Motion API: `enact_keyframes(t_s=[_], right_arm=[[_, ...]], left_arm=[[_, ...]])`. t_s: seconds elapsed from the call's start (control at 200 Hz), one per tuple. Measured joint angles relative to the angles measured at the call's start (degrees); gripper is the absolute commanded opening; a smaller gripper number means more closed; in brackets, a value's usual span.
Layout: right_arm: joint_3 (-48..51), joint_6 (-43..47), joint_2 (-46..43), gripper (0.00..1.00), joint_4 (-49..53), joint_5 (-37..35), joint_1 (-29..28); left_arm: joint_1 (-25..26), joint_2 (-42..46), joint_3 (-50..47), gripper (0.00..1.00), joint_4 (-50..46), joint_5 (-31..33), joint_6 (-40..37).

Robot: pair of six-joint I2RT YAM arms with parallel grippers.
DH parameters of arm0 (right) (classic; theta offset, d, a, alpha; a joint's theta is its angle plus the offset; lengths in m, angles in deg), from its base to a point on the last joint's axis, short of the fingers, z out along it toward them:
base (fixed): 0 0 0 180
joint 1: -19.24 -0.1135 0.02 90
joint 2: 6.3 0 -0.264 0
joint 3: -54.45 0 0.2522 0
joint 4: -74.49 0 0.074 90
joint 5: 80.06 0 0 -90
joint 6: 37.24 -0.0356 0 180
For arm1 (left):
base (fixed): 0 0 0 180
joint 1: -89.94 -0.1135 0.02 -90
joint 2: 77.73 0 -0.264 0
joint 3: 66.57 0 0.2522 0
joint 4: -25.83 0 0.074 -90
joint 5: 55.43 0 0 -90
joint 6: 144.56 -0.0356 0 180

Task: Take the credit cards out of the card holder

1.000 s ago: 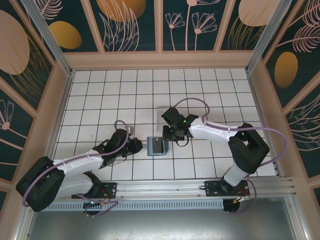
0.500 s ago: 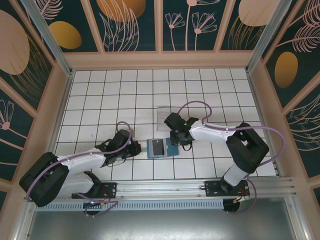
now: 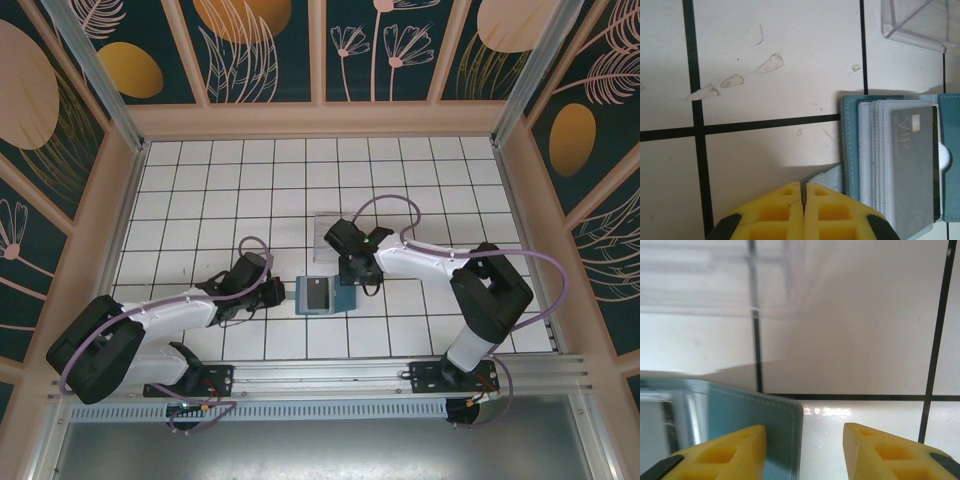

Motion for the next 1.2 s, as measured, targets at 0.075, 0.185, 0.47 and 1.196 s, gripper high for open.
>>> enact_keyframes(t_s=[0.075, 0.185, 0.47, 1.196], right_arm=[[-2.0, 0.0, -0.5, 0.46, 0.7, 0.0, -0.1], [-4.5, 0.0, -1.1, 0.46, 1.1, 0.5, -0.3], [-8.2, 0.0, -1.4, 0.46, 1.1, 4.1, -1.4], [3.2, -3.0, -3.0, 0.37, -12.1, 20.9, 0.3]], left_arm=[[0.0, 0.0, 0.2, 0.04, 0.0, 0.0, -0.2], [0.0, 0.0, 0.2, 0.04, -0.1, 0.0, -0.6], [-0.2, 0.0, 0.3, 0.05, -0.2, 0.0, -1.0], [-0.2, 0.9, 0.4, 0.22, -2.0, 0.1, -1.2]])
